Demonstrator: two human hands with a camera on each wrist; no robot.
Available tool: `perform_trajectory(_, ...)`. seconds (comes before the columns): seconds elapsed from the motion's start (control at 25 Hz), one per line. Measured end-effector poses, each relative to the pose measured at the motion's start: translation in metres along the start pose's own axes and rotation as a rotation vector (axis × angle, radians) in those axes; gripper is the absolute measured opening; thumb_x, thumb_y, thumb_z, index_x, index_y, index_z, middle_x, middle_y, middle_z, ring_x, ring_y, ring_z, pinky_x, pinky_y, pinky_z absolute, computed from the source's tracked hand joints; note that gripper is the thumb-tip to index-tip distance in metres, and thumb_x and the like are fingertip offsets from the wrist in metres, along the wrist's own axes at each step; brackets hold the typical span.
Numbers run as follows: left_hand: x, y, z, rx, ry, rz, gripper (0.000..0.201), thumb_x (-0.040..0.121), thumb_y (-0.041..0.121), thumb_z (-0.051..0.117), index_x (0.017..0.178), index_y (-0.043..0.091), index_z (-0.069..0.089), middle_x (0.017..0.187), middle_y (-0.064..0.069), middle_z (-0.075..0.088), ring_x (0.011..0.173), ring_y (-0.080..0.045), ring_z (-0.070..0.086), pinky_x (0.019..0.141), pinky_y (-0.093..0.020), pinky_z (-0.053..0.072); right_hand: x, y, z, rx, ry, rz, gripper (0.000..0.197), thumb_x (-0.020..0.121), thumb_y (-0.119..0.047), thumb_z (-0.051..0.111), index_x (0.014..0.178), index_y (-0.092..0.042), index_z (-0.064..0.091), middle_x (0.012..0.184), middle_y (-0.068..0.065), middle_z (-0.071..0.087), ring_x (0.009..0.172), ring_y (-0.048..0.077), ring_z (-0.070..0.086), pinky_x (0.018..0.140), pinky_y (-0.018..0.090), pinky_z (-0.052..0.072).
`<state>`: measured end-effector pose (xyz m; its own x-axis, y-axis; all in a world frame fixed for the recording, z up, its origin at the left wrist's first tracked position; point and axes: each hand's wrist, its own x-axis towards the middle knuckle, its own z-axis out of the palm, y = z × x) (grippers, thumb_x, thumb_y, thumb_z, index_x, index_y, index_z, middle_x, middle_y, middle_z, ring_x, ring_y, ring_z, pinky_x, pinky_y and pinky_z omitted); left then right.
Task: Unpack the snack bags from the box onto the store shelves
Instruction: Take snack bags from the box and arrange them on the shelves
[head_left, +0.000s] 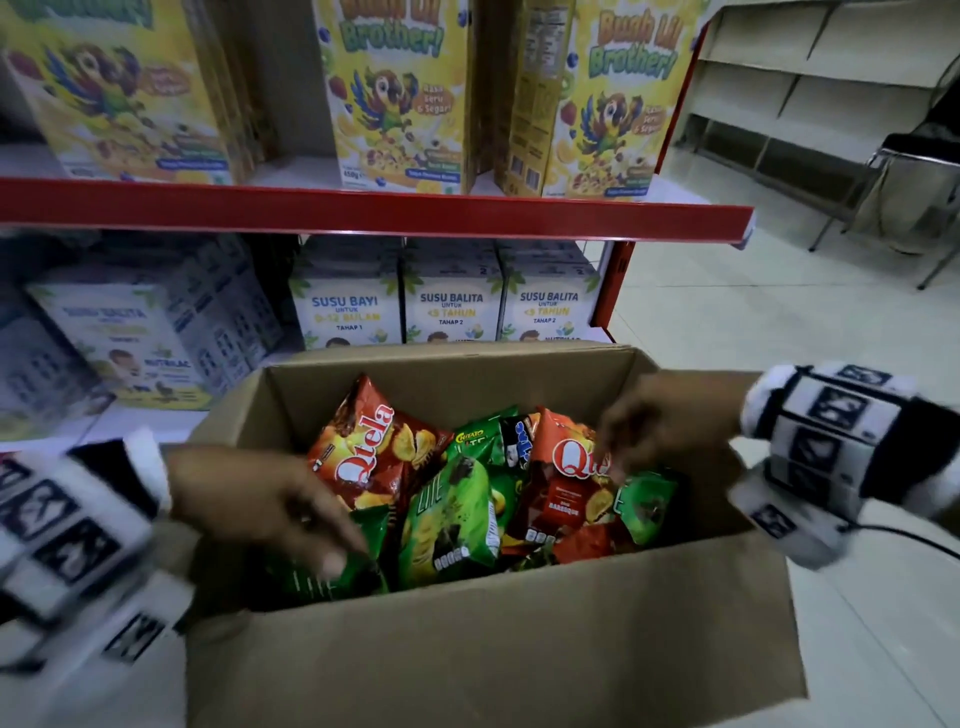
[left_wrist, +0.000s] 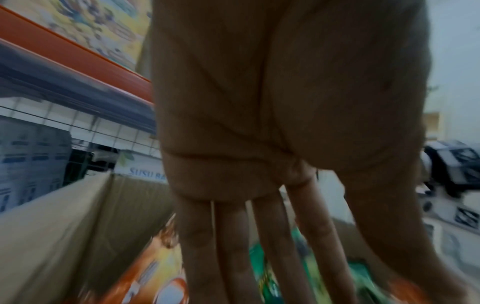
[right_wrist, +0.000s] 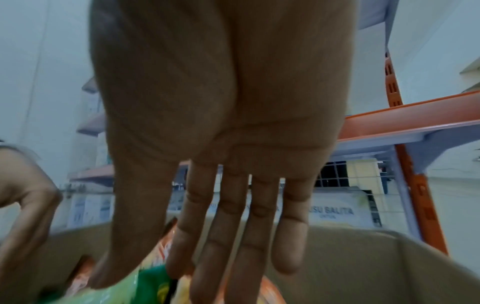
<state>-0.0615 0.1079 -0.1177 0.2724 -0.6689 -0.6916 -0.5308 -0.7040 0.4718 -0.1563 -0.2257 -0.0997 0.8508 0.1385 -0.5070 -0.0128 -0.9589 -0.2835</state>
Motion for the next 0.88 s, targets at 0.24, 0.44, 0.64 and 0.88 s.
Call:
perform_trajectory(0.24, 0.034, -0.020, -0.074, -0.369, 0.543, 0.014, 0.036, 0.088, 0.029, 0.055, 0.120, 0.013, 0.063, 0.109, -0.006, 0.071, 0.098, -0.024, 0.068, 0.093, -0.039, 0.050, 0.088, -0.063, -0.019, 0.059, 0.188, -0.009, 0.027, 0.093, -0.043, 0.051, 0.104, -0.023, 0.066, 0.093, -0.006, 0.071, 0.074, 0.010, 0.065, 0.077, 0.028, 0.051)
perform_trajectory(0.44, 0.056, -0.026, -0.070, -0.418, 0.686, -0.081, 0.030, 0.095, 0.033, 0.049, 0.116, 0.013, 0.058, 0.108, -0.009, 0.065, 0.085, -0.018, 0.064, 0.070, -0.027, 0.052, 0.106, -0.060, 0.028, -0.012, 0.022, 0.143, 0.073, 0.091, -0.067, 0.022, 0.132, -0.015, 0.054, 0.135, 0.009, 0.054, 0.117, 0.026, 0.055, 0.099, 0.035, 0.038)
perform_trajectory(0.64, 0.062, -0.008, -0.057, -0.430, 0.709, -0.024, 0.041, 0.094, 0.043, 0.045, 0.123, 0.014, 0.050, 0.112, -0.009, 0.061, 0.091, -0.018, 0.065, 0.076, -0.035, 0.054, 0.104, -0.049, 0.026, 0.510, 0.035, 0.037, 0.042, 0.087, -0.031, 0.065, 0.120, -0.005, 0.058, 0.090, 0.008, 0.069, 0.072, 0.022, 0.070, 0.064, 0.028, 0.057)
perform_trajectory(0.88, 0.072, 0.005, -0.053, -0.708, 0.846, 0.170, 0.085, 0.067, 0.081, 0.048, 0.120, 0.014, 0.048, 0.087, 0.004, 0.071, 0.084, -0.004, 0.067, 0.076, -0.022, 0.053, 0.082, -0.028, -0.037, 1.018, 0.404, -0.223, 0.035, 0.079, 0.002, 0.066, 0.110, -0.012, 0.060, 0.092, 0.005, 0.072, 0.078, 0.020, 0.069, 0.070, 0.027, 0.056)
